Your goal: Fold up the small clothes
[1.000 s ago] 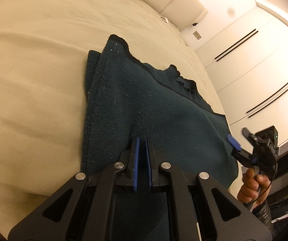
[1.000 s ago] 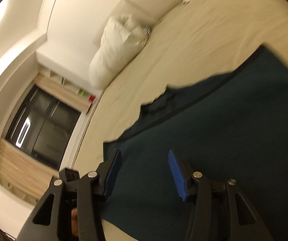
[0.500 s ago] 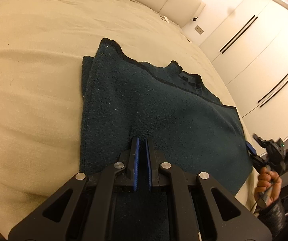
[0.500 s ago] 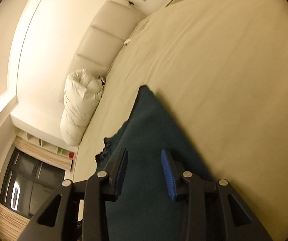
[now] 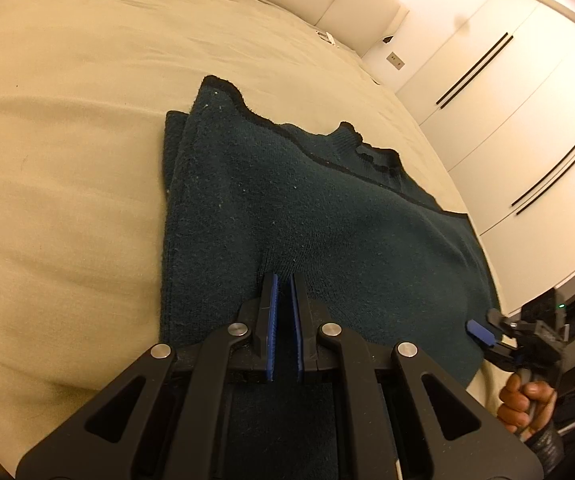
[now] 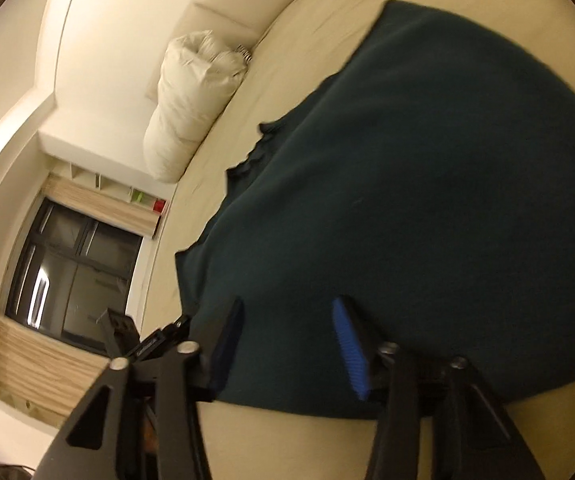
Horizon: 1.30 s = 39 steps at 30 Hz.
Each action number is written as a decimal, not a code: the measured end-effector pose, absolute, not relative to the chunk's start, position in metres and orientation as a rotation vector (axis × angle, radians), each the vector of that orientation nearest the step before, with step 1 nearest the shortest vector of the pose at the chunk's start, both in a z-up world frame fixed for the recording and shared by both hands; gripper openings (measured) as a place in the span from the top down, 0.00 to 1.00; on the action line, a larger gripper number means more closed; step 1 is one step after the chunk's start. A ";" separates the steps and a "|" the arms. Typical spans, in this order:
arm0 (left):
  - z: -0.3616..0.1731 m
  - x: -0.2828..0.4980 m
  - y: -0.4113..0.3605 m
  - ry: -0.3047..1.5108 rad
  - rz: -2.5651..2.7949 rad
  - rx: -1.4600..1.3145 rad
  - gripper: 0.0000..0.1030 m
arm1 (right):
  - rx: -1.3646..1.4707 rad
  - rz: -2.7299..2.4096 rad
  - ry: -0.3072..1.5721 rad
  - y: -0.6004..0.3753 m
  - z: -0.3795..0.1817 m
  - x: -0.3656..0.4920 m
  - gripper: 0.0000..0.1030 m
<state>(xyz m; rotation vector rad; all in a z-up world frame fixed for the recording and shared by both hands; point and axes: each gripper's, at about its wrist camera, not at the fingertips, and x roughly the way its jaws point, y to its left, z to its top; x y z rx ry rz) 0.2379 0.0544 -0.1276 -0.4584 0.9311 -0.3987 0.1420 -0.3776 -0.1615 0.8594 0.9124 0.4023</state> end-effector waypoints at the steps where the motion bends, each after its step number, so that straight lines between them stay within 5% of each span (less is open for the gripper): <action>1: -0.126 0.236 0.059 0.932 -0.405 -0.475 0.92 | 0.876 0.367 0.895 -0.387 -0.163 0.135 0.59; 6: -0.108 0.211 0.097 0.922 -0.357 -0.568 0.92 | 0.924 0.215 0.812 -0.429 -0.144 0.101 0.41; 16: -0.137 0.194 0.154 1.075 -0.491 -0.909 0.91 | 0.968 0.338 0.769 -0.433 -0.124 0.066 0.40; 18: -0.146 0.193 0.153 1.112 -0.512 -0.948 0.86 | 0.962 0.362 0.778 -0.430 -0.121 0.062 0.40; 23: -0.151 0.191 0.168 1.096 -0.565 -1.021 0.40 | 0.935 0.399 0.787 -0.415 -0.113 0.067 0.40; 39: -0.157 0.223 0.134 1.190 -0.687 -1.041 0.37 | 0.893 0.470 0.826 -0.382 -0.109 0.090 0.40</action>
